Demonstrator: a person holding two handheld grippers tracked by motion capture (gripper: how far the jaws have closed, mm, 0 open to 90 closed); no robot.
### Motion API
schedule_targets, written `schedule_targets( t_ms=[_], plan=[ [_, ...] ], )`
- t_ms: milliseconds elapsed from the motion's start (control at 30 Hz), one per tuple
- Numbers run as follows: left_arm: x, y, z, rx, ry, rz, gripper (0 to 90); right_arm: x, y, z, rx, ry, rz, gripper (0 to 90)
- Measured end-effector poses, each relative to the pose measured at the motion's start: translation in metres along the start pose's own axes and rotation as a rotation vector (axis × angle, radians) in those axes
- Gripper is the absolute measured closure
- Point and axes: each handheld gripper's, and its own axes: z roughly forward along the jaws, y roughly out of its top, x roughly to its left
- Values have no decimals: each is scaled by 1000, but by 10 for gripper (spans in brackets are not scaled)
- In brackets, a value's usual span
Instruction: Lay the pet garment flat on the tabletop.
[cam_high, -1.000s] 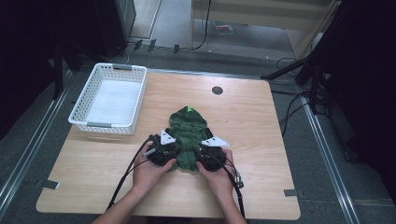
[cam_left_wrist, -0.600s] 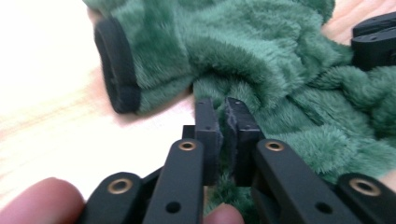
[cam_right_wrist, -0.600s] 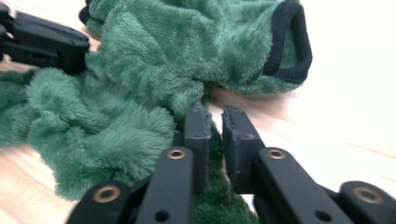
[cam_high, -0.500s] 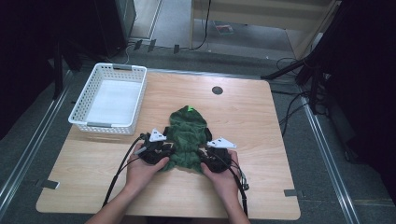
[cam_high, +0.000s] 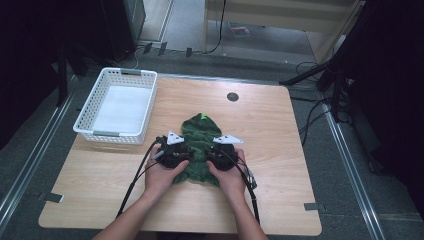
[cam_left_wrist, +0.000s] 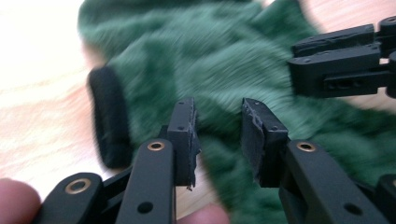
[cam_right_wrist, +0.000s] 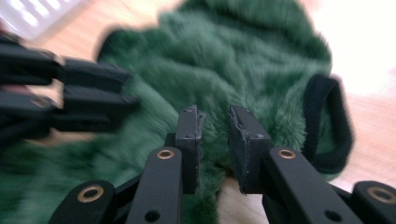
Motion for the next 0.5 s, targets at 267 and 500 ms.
schedule_targets(
  t_ms=[267,500],
  plan=[
    [9,9,12,-5,73,1,695,-8,4,16,-5,-42,32,761],
    [10,8,10,-5,50,-5,667,-12,11,21,-24,-38,36,725]
  ],
)
